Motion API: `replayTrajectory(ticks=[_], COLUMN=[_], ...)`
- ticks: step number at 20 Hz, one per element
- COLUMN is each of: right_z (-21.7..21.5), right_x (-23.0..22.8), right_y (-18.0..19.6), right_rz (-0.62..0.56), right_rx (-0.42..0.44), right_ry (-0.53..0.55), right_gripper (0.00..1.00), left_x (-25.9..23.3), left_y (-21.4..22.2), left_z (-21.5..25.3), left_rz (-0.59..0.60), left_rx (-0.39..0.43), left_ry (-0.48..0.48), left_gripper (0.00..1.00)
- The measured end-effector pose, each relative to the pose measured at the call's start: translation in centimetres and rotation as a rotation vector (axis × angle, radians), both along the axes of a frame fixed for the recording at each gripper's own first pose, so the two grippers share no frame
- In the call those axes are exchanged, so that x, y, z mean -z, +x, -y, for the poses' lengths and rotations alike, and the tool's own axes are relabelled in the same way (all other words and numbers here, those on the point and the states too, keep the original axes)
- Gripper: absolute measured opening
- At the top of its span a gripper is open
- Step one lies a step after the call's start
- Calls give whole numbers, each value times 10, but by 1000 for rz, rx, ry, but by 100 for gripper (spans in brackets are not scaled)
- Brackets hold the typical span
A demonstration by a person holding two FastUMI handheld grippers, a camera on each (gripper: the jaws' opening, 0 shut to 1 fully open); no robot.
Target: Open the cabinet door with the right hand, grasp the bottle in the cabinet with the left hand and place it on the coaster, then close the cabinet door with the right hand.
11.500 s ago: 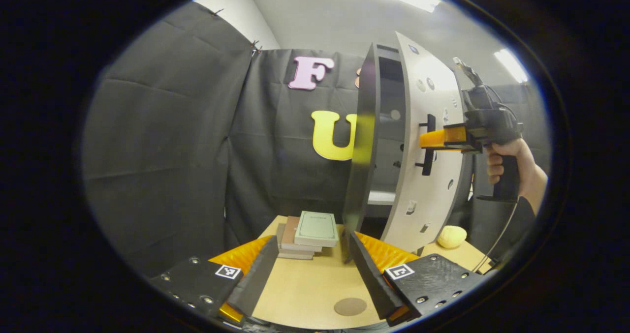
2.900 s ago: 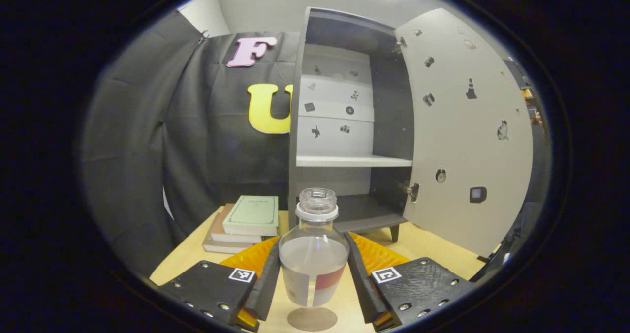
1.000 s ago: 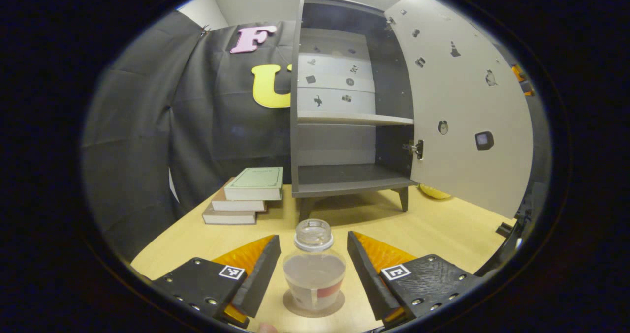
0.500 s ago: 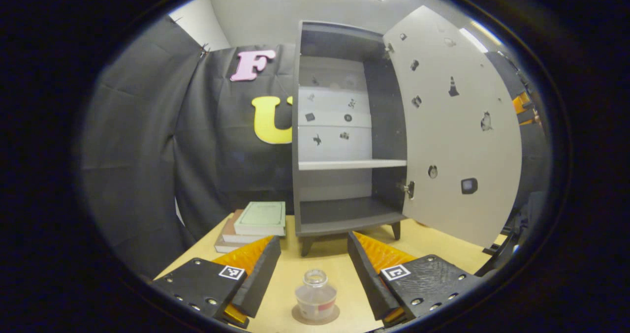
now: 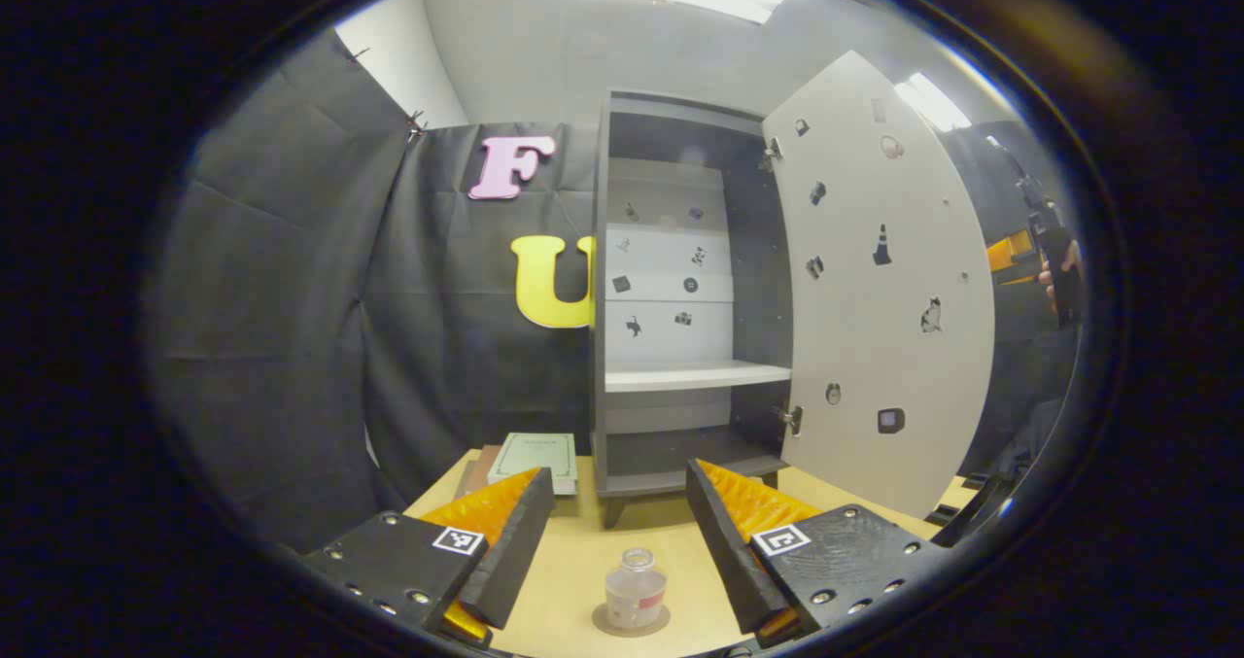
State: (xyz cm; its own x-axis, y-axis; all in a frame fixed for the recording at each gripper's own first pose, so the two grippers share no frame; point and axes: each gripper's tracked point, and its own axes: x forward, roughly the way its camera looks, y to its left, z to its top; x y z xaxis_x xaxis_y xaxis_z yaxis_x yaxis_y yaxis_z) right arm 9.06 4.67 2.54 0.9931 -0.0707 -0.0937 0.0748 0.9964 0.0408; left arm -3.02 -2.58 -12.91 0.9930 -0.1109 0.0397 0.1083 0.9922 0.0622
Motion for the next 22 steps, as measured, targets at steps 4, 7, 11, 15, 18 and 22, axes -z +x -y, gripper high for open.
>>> replayTrajectory(ticks=[4,7,11,15,18,22], right_z=[-9,-12,-15,-24,-42,-74], right_x=[-18,-34,-44,-42,-40,-38], right_y=[1,3,5,7,6,1], right_rz=[18,43,41,25,28,25], right_rx=[-40,-49,-41,-51,-86,-151], right_ry=[-41,-66,-124,-127,-85,-69], right_gripper=[90,90,89,96,94,94], left_x=[-18,-27,-49,-65,-67,-68], left_y=[-21,-32,-43,-50,-54,-59], left_z=[-7,-8,-15,-31,-40,-39], left_rz=[-1,-26,-34,-28,-24,-36], left_rx=[12,2,-25,-67,-90,-109], left_ry=[-38,-86,-121,-122,-98,-89], left_gripper=[89,87,88,90,87,87])
